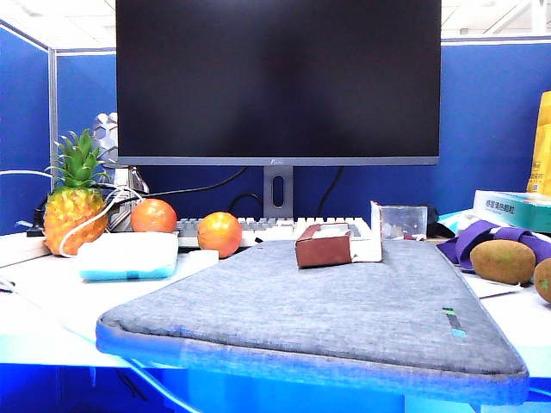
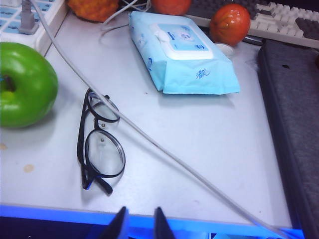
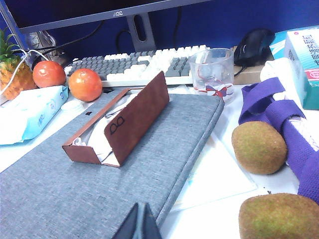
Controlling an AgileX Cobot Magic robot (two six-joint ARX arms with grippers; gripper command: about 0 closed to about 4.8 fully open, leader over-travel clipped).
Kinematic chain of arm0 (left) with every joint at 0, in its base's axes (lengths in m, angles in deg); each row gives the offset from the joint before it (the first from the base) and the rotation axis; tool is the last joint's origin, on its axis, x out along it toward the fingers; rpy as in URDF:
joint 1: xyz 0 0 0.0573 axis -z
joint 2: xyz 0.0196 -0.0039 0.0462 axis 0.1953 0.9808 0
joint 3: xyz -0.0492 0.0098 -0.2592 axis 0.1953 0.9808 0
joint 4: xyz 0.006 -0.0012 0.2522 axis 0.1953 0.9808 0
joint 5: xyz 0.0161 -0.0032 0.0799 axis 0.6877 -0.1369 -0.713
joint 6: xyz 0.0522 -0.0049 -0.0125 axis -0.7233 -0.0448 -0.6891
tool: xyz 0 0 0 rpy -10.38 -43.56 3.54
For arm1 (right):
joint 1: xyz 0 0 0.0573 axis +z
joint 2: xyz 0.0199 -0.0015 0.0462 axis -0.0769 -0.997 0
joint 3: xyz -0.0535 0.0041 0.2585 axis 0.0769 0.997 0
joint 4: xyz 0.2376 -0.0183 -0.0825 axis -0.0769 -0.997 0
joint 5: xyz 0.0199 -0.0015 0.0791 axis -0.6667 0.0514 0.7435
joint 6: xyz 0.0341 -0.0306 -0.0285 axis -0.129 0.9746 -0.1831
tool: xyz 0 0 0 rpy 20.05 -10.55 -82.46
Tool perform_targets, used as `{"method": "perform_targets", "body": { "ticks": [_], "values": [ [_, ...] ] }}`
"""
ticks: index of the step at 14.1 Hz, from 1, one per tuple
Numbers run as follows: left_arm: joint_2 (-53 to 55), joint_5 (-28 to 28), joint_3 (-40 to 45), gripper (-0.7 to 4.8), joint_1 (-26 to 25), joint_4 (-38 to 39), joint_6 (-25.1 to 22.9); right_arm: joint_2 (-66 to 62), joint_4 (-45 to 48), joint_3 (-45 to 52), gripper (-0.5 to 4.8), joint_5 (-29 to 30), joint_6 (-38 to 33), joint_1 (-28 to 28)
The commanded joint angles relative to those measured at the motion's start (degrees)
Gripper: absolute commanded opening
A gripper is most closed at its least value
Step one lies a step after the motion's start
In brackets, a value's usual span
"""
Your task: Close the glasses case.
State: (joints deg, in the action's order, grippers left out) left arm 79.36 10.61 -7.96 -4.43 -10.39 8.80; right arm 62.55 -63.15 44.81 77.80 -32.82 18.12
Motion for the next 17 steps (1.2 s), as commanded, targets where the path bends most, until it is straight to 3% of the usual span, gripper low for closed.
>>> {"method": "perform_targets", "body": {
  "ticks": [1, 3, 5, 12, 17],
  "values": [
    [-0.1, 0.3, 0.0, -0.05, 0.0, -0.4, 0.2, 0.1, 0.5, 0.5, -0.06, -0.1, 0.0, 0.0],
    [-0.1, 6.8, 0.0, -0.06, 0.0, -1.2, 0.2, 0.1, 0.5, 0.5, -0.06, 0.3, 0.0, 0.0],
    [-0.1, 8.8, 0.0, -0.05, 0.0, -3.4, 0.2, 0.1, 0.5, 0.5, -0.06, 0.5, 0.0, 0.0],
    [-0.1, 6.3, 0.0, -0.05, -0.1, -5.0, 3.8, 0.1, 0.6, 0.5, -0.06, 0.3, 0.0, 0.0],
    [0.0, 4.9, -0.5, -0.05, -0.1, -13.8, 4.2, 0.0, 3.9, -0.6, -0.06, 0.0, -1.7, 0.0]
  ]
}}
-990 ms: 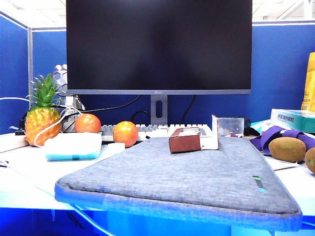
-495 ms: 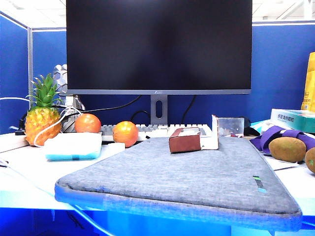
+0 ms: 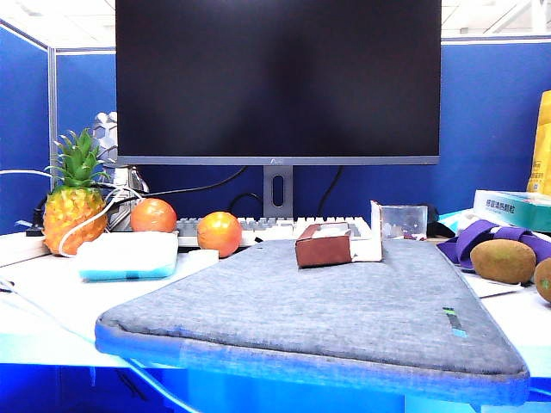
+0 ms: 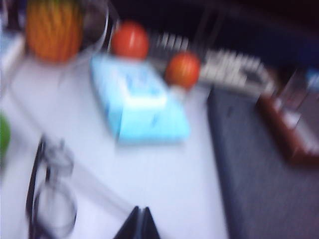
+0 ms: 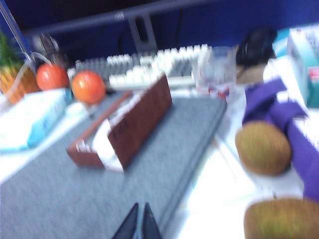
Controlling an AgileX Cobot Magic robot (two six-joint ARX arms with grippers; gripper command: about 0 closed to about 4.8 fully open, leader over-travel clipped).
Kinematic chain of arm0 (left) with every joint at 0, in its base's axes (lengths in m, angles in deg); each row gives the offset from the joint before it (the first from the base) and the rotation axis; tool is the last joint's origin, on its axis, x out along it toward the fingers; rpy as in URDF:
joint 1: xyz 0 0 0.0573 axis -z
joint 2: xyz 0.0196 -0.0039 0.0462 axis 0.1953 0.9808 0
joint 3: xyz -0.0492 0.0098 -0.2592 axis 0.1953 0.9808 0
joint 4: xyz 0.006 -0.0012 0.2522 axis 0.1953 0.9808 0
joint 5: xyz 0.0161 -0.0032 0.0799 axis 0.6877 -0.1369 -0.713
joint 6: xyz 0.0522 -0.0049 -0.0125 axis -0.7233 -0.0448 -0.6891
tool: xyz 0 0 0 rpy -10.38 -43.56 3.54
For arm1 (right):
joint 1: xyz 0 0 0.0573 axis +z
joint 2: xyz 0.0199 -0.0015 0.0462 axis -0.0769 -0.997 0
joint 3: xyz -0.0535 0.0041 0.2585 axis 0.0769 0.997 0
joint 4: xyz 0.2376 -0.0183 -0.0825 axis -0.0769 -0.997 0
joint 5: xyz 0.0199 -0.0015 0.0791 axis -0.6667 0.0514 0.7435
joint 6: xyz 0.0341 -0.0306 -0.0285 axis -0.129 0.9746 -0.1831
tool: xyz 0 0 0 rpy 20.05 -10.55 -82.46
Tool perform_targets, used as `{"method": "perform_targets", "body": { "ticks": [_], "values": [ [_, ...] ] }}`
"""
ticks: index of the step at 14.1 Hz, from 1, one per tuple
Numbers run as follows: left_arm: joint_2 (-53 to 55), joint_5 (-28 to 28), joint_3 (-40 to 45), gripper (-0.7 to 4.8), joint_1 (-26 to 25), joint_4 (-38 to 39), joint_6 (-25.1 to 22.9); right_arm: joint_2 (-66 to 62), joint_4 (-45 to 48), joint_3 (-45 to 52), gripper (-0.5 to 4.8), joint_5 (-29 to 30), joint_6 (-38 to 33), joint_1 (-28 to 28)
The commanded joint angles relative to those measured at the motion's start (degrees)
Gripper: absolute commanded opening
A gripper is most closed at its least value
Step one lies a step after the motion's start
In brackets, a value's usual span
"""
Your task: Close the glasses case.
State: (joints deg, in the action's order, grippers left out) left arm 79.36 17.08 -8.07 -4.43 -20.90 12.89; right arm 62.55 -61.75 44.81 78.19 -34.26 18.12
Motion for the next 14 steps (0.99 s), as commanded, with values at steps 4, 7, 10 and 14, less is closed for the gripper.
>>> {"method": "perform_targets", "body": {
  "ticks": [4, 7, 10, 14],
  "values": [
    [2.5, -3.1, -5.0, -0.05, -0.1, -3.7, -3.4, -5.6, 1.7, -9.6, -0.06, -2.6, 2.2, 0.0],
    [15.8, -4.0, -12.3, -0.05, -0.1, -8.1, -3.1, -24.9, 1.8, -21.3, -0.06, -2.3, 4.1, 0.0],
    [32.9, 1.8, -20.3, -0.05, -0.1, -9.7, -7.3, -42.1, 1.8, -30.8, -0.06, 2.8, 4.1, -0.1],
    [48.5, 5.4, -31.9, -0.05, 0.0, -9.8, -11.9, -52.2, 1.9, -37.3, -0.06, 5.5, 4.1, -0.1]
  ]
}}
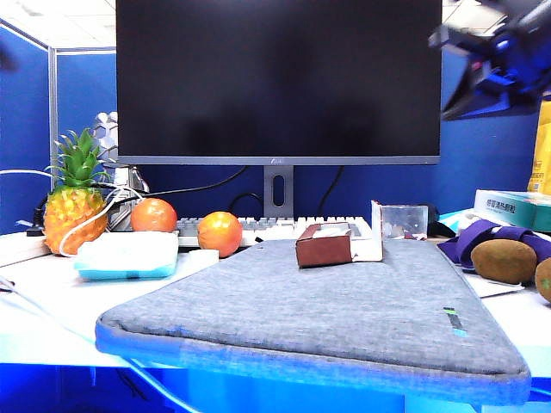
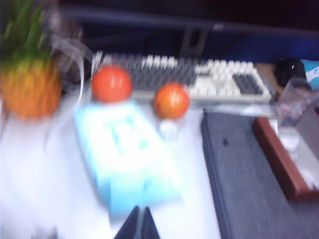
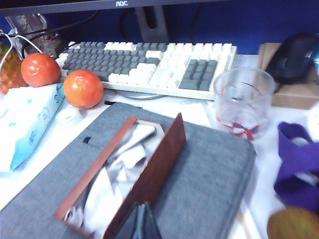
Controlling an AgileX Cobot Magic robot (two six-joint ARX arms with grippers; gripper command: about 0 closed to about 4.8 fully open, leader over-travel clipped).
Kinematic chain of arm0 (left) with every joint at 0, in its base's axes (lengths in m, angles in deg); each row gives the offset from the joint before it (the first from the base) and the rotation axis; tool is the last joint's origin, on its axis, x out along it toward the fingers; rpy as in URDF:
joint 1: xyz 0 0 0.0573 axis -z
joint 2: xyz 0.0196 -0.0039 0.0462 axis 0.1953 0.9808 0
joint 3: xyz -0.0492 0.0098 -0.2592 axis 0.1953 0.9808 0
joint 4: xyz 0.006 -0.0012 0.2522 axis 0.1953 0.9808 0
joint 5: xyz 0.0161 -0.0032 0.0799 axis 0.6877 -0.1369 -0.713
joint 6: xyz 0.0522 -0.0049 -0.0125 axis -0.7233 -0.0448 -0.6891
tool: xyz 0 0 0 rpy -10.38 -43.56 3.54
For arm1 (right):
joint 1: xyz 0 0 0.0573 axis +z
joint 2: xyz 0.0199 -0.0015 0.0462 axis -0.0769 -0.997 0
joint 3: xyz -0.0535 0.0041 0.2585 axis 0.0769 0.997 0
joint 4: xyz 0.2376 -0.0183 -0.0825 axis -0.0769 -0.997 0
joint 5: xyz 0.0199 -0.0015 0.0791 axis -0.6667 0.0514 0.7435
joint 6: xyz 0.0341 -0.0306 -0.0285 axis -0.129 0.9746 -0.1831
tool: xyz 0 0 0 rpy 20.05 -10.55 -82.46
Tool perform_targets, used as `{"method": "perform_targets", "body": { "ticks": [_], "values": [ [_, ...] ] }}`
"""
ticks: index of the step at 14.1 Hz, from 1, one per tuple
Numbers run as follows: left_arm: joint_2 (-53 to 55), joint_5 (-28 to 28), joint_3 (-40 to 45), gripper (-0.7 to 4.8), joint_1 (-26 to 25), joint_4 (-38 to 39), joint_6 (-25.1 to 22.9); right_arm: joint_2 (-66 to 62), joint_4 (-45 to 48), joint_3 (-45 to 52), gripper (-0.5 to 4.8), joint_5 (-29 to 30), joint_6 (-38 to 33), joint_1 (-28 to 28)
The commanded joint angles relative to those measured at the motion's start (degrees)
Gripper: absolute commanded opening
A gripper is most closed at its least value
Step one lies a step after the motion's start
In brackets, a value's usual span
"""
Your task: Close the glasses case.
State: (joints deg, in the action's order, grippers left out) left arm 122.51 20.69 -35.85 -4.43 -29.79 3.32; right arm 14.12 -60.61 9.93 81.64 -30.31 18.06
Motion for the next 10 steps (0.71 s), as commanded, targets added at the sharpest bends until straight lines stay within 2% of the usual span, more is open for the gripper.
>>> {"method": "perform_targets", "body": {
  "ticks": [1, 2, 5, 10],
  "values": [
    [8.3, 5.5, -5.8, -0.06, 0.0, -1.3, -2.5, -6.5, 0.5, -3.4, -0.06, 4.3, 0.1, -0.1],
    [11.3, 8.6, -7.2, -0.06, 0.0, -1.9, -2.5, -10.0, -0.7, -4.8, -0.06, 4.6, 0.1, -0.1],
    [15.3, 12.6, -7.7, -0.06, 0.1, -6.1, -2.3, -18.1, -2.4, -9.7, -0.06, 7.0, 0.6, -0.1],
    [18.3, 12.9, -7.7, -0.06, 3.5, -7.1, -1.9, -28.0, -4.0, -17.8, -0.06, 9.1, 0.5, -0.1]
  ]
}}
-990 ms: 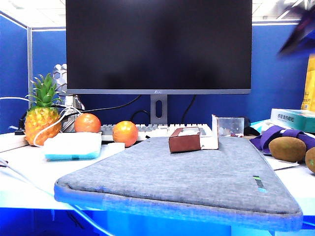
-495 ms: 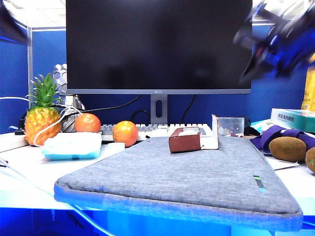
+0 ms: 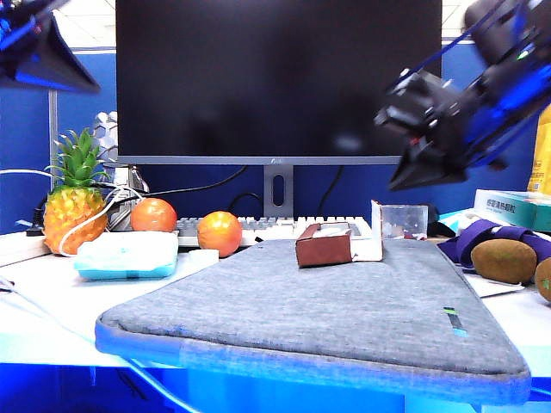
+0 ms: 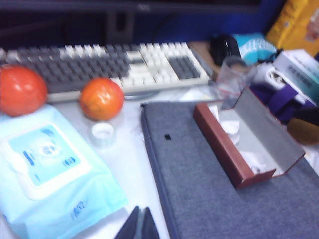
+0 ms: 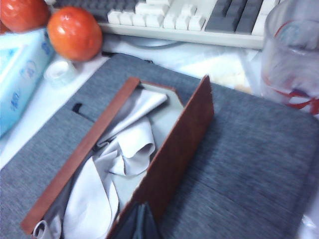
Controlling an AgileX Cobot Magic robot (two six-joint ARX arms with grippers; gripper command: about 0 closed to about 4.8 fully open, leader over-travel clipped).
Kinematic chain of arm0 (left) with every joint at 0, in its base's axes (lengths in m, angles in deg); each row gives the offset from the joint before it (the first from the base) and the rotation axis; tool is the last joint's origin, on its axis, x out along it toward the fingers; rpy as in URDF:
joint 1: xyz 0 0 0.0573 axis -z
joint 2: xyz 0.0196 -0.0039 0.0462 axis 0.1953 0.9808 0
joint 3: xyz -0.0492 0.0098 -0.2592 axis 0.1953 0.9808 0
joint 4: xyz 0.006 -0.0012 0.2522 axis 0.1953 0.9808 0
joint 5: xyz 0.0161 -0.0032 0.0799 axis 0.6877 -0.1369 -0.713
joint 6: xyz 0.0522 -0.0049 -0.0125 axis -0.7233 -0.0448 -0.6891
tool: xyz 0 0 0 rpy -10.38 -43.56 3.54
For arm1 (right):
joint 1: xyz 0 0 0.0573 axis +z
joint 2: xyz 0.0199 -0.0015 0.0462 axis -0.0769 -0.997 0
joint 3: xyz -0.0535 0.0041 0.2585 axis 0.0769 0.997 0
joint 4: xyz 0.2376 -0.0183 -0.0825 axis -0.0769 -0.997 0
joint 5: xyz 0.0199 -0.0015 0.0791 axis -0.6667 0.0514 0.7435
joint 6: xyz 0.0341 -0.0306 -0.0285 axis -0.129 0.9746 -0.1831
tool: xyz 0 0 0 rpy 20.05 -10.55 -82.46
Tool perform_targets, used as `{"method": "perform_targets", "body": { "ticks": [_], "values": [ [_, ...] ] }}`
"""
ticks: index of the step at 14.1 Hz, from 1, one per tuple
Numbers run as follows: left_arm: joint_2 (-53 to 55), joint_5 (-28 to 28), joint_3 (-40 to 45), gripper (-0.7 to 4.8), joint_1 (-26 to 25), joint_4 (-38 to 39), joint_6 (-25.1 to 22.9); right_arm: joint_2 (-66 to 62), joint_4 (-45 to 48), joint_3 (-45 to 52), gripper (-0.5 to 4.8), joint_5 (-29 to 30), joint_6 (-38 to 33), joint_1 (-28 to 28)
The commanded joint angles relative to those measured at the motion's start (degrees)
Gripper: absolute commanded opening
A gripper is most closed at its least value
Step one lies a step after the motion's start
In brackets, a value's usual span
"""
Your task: Close the glasses case.
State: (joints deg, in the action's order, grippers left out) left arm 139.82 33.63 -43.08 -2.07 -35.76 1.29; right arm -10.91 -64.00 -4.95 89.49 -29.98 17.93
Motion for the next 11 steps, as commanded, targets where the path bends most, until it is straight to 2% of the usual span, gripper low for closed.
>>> {"method": "perform_targets", "body": {
  "ticks": [1, 6, 10, 11],
  "values": [
    [1.5, 0.0, -0.5, -0.06, 1.2, -1.2, 0.1, -3.8, -0.3, -3.6, -0.06, 1.5, 0.2, 0.1],
    [3.0, 0.2, -0.5, -0.06, 1.2, -4.3, -0.5, -5.8, 1.5, -4.6, -0.06, 4.7, -1.5, 0.3],
    [4.1, 0.5, -0.5, -0.06, 1.2, -4.5, -0.5, -8.8, 1.5, -9.2, -0.06, 15.9, -7.1, 0.7],
    [4.1, 0.6, -0.5, -0.06, 1.2, -4.6, -0.4, -9.2, 1.7, -9.9, -0.06, 16.1, -7.4, 0.9]
  ]
}}
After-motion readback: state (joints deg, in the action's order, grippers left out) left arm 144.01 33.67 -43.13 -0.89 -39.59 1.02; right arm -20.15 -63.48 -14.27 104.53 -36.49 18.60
